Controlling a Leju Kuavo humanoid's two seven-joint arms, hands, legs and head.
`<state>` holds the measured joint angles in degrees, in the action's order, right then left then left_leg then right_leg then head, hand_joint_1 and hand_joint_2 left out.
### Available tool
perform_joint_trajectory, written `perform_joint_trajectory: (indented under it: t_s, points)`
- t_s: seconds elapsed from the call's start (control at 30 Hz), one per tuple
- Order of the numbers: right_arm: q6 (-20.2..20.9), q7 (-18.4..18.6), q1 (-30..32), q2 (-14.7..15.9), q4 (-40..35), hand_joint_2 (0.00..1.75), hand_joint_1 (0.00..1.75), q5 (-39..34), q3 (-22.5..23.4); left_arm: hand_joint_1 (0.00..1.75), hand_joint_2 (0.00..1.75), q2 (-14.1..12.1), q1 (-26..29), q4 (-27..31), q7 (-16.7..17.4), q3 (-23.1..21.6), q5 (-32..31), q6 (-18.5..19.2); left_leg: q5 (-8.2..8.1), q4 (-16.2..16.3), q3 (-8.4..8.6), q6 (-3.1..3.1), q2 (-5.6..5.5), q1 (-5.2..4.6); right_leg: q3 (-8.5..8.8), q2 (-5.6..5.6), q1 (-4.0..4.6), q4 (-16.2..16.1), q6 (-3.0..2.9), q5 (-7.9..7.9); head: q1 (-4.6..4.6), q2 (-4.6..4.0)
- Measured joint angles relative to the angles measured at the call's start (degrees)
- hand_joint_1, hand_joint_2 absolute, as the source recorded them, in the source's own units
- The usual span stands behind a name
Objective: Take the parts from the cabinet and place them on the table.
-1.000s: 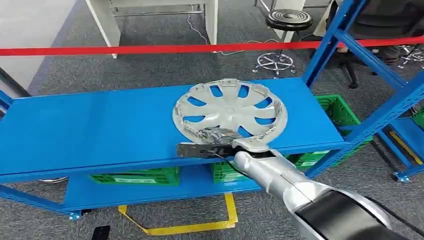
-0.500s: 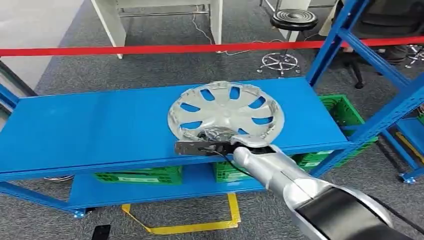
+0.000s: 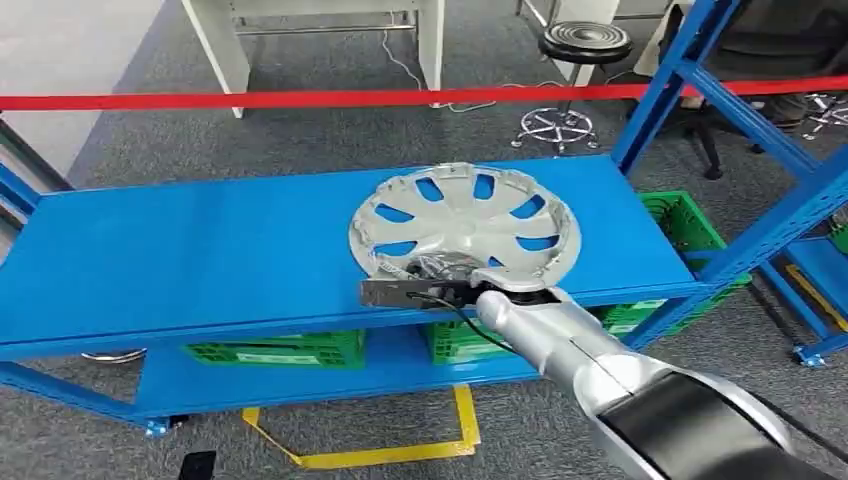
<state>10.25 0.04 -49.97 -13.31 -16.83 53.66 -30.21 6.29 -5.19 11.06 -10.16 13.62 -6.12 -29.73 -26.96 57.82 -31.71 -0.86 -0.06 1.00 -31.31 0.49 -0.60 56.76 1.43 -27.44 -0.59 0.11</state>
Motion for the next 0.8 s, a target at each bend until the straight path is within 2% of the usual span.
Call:
perform_joint_trajectory:
  t_s: [0.07, 0.1, 0.17, 0.2, 0.23, 0.27, 0.3, 0.37, 0.4, 0.43, 0.47, 0.53, 0.57, 0.6, 0.63, 0.7, 0.73, 0.77, 0.8]
  points:
    - [0.0, 0.2, 0.0, 0.4, 0.0, 1.75, 1.75, 0.2, 0.0, 0.00, 0.00, 0.0, -0.1, 0.0, -0.4, 0.1, 0.0, -0.1, 0.59, -0.5, 0.12, 0.97, 0.41, 0.25, -0.66, -0.03, -0.17, 0.7, 0.68, -0.55, -0.02, 0.00]
    - [0.0, 0.2, 0.0, 0.5, 0.0, 1.75, 1.75, 0.3, 0.0, 0.00, 0.00, 0.0, -0.1, 0.0, -0.6, 0.2, 0.0, -0.1, 0.67, -0.5, 0.02, 1.25, 0.47, 0.23, -1.44, -0.14, -0.15, 2.5, 0.81, -2.05, 0.33, 0.00]
    - [-0.5, -0.2, 0.1, 1.0, 0.0, 1.75, 1.75, 0.4, 0.0, 0.00, 0.00, 0.0, -0.1, 0.0, -0.7, 0.5, 0.1, -0.1, 0.92, -0.5, -0.52, 1.75, 0.64, 0.02, -6.01, -0.15, -0.13, 12.1, 0.90, -7.04, 0.52, 0.00]
    - [-0.8, -0.4, 0.2, 1.1, 0.0, 1.75, 1.75, 0.5, 0.0, 0.00, 0.00, 0.0, 0.0, 0.0, -0.7, 0.7, 0.2, -0.2, 1.00, -0.5, -0.74, 1.86, 0.71, -0.10, -8.07, -0.15, -0.11, 16.3, 0.93, -8.63, 0.52, 0.00]
    - [-1.2, -0.5, 0.2, 1.3, 0.0, 1.75, 1.75, 0.6, 0.0, 0.00, 0.00, 0.0, 0.1, 0.0, -0.7, 0.8, 0.2, -0.2, 1.07, -0.5, -0.85, 1.91, 0.73, -0.20, -9.20, -0.15, -0.11, 18.7, 0.88, -8.91, 0.50, 0.00]
    - [-1.5, -0.7, 0.2, 1.4, 0.0, 1.75, 1.75, 0.7, -0.1, 0.00, 0.00, 0.0, 0.1, 0.0, -0.8, 0.9, 0.2, -0.2, 1.11, -0.5, -0.83, 1.92, 0.71, -0.24, -8.73, -0.15, -0.10, 17.8, 0.78, -7.77, 0.50, 0.00]
    - [-2.2, -1.0, 0.2, 1.5, 0.0, 1.75, 1.75, 1.1, -0.2, 0.00, 0.00, 0.0, 0.1, 0.0, -0.9, 0.9, 0.3, -0.2, 1.12, -0.4, -0.79, 1.91, 0.65, -0.25, -6.83, -0.15, -0.08, 14.3, 0.60, -5.40, 0.55, 0.00]
    - [-4.8, -1.5, 0.2, 1.6, 0.0, 1.75, 1.75, 2.1, -0.6, 0.00, 0.00, 0.0, 0.1, 0.0, -1.4, 1.0, 0.6, -0.3, 1.18, -0.4, -0.73, 1.78, 0.48, -0.25, -1.71, -0.16, -0.06, 4.1, 0.05, -0.71, 0.57, 0.00]
    - [-6.3, -1.8, 0.2, 1.6, 0.0, 1.75, 1.75, 2.6, -0.9, 0.00, 0.00, 0.1, 0.1, 0.0, -1.8, 1.1, 0.7, -0.4, 1.21, -0.4, -0.84, 1.42, 0.45, -0.43, -0.38, -0.15, 0.13, 0.8, -0.19, -1.04, 0.50, 0.00]
    - [-8.6, -2.3, 0.3, 1.6, -0.1, 1.75, 1.75, 3.2, -1.4, 0.00, 0.00, 0.1, 0.1, 0.0, -2.1, 1.3, 0.8, -0.6, 1.24, -0.1, -1.19, 0.96, 0.27, -0.61, 0.21, -0.10, 0.11, 0.3, -0.27, -0.89, 0.38, 0.00]
    - [-10.2, -2.5, 0.5, 1.6, -0.2, 1.75, 1.75, 3.6, -1.7, 0.00, 0.00, 0.1, 0.1, 0.0, -2.4, 1.4, 0.9, -0.7, 1.46, -0.3, -1.33, 0.62, 0.29, -0.52, 0.02, -0.07, 0.26, 0.4, -0.34, -0.81, 0.41, 0.00]
    - [-14.8, -3.3, 1.0, 1.9, -0.3, 1.75, 1.75, 4.6, -2.4, 0.00, 0.00, 0.1, 0.2, 0.0, -2.8, 1.7, 1.2, -1.0, 1.81, -0.5, -1.28, 0.00, 0.26, -0.27, -0.06, -0.06, 0.50, 0.3, -0.92, -0.54, 0.48, 0.00]
    - [-16.6, -3.5, 1.5, 1.9, -0.4, 1.75, 1.75, 5.0, -2.6, 0.00, 0.00, 0.1, 0.2, 0.0, -2.8, 2.0, 1.2, -1.1, 1.66, -0.6, -1.31, -0.34, 0.19, -0.23, 0.08, -0.22, 0.26, 0.0, -1.48, -0.14, 0.48, 0.00]
    - [-20.4, -3.8, 1.9, 1.9, -0.5, 1.75, 1.75, 5.8, -3.0, 0.00, 0.00, 0.1, 0.2, 0.0, -2.8, 2.2, 1.3, -1.3, 0.46, 0.6, -1.88, -0.52, 0.19, -0.17, -0.04, -0.31, 0.05, -0.2, -1.67, 0.02, 0.33, 0.00]
    - [-23.9, -3.7, 2.2, 2.0, -0.8, 1.75, 1.75, 6.8, -3.3, 0.00, 0.00, 0.1, 0.1, 0.0, -2.9, 2.4, 1.3, -1.3, -1.98, 4.2, -3.55, -0.75, 0.18, -0.19, -0.22, -0.41, 0.03, -0.1, -1.83, 0.06, -0.06, 0.00]
    - [-30.4, -2.8, 2.9, 3.1, -1.0, 1.75, 1.75, 9.2, -3.8, 0.00, 0.00, 0.1, 0.3, 0.0, -3.1, 2.5, 1.4, -1.3, -6.45, 14.4, -8.24, -1.09, 0.19, -0.14, -0.69, -0.77, 0.12, -0.1, -1.96, 0.14, -0.02, 0.00]
    - [-32.9, -2.4, 3.1, 3.8, -1.0, 1.75, 1.75, 10.3, -4.1, 0.00, 0.00, 0.2, 0.6, 0.0, -3.1, 2.6, 1.4, -1.3, -7.11, 17.4, -9.54, -1.17, 0.20, -0.12, -0.85, -0.77, 0.13, 0.0, -1.96, 0.16, -0.05, 0.00]
    - [-34.0, -2.1, 3.1, 4.2, -1.0, 1.75, 1.75, 11.2, -4.4, 0.00, 0.00, 0.2, 0.9, 0.0, -3.2, 2.7, 1.4, -1.3, -6.41, 17.6, -9.51, -1.21, 0.20, -0.08, -0.89, -0.70, 0.13, 0.0, -1.96, 0.16, -0.02, 0.00]
    - [-34.6, -2.0, 3.1, 4.5, -1.1, 1.75, 1.75, 12.0, -4.7, 0.00, 0.00, 0.2, 1.0, 0.0, -3.2, 2.8, 1.4, -1.3, -4.42, 15.4, -8.40, -1.12, 0.20, -0.02, -0.89, -0.56, 0.12, 0.1, -1.96, 0.13, -0.13, 0.00]
